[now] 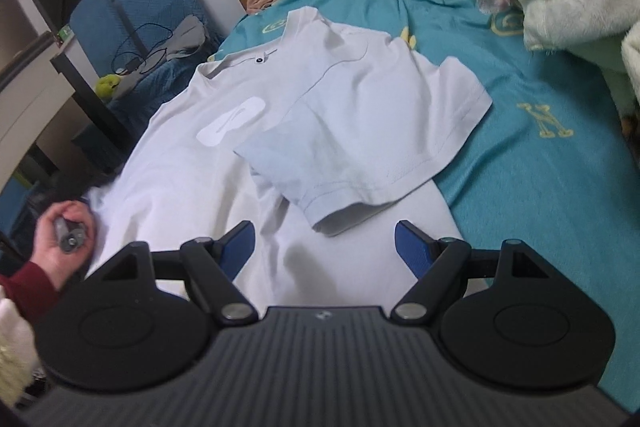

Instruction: Fold clothes

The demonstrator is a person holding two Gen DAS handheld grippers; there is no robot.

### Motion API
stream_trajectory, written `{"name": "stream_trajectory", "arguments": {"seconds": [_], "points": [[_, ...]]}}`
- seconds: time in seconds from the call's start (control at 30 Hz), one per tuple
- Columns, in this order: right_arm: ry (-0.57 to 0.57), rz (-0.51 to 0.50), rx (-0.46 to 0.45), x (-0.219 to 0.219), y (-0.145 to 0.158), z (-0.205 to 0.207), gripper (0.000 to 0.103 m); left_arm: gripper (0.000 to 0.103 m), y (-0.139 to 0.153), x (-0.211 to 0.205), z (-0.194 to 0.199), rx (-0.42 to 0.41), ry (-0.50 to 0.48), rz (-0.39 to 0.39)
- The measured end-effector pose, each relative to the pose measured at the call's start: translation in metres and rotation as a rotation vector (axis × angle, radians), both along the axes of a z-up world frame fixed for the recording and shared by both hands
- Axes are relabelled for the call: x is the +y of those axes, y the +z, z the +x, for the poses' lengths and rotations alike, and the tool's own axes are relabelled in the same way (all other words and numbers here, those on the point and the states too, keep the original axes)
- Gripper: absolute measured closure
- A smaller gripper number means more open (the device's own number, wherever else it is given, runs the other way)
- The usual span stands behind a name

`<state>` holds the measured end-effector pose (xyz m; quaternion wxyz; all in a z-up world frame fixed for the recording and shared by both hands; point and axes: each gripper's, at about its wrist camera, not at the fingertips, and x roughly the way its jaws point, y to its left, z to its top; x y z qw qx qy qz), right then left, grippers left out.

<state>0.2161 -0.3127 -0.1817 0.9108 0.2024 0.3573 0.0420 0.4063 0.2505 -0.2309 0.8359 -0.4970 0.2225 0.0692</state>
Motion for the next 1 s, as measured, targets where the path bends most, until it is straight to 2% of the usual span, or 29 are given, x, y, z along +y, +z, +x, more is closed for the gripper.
{"name": "stream_trajectory", "arguments": {"seconds": [0.07,0.17,0.2,0.23,0.3,0.47,0.6,0.7,0.83,0.9,0.97,1.0], "points": [[-0.009,-0.010,-0.007,-0.001,0.000,0.000,0.024,0.101,0.003,0.004,0.004,0.106,0.017,0.122],[-0.016,-0.023,-0.020,-0.002,0.002,-0.001,0.024,0.098,0.000,0.005,-0.001,0.219,-0.005,0.198],[-0.018,-0.029,-0.025,-0.002,0.003,-0.001,0.024,0.093,0.000,0.005,-0.006,0.243,-0.011,0.211],[-0.020,-0.031,-0.030,-0.003,0.004,-0.002,0.024,0.081,0.004,0.005,-0.013,0.255,-0.012,0.217],[-0.024,-0.034,-0.040,-0.005,0.006,-0.003,0.024,0.068,0.018,0.003,-0.031,0.283,-0.029,0.240],[-0.022,-0.028,-0.066,-0.006,0.016,-0.006,0.024,0.052,0.081,-0.013,-0.098,0.323,-0.194,0.367],[-0.011,-0.036,-0.111,-0.006,0.029,-0.020,0.024,0.050,0.122,-0.048,-0.170,0.413,-0.377,0.421],[-0.007,-0.049,-0.136,-0.005,0.040,-0.031,0.024,0.048,0.139,-0.085,-0.222,0.502,-0.504,0.440],[-0.013,-0.069,-0.148,-0.006,0.052,-0.051,0.024,0.037,0.142,-0.128,-0.283,0.628,-0.615,0.445],[-0.023,-0.075,-0.146,-0.008,0.058,-0.063,0.024,0.037,0.138,-0.148,-0.309,0.701,-0.652,0.441],[-0.040,-0.078,-0.143,-0.011,0.065,-0.078,0.024,0.037,0.137,-0.164,-0.329,0.729,-0.691,0.430],[-0.049,-0.072,-0.141,-0.013,0.067,-0.085,0.024,0.037,0.137,-0.173,-0.336,0.736,-0.707,0.452]]}}
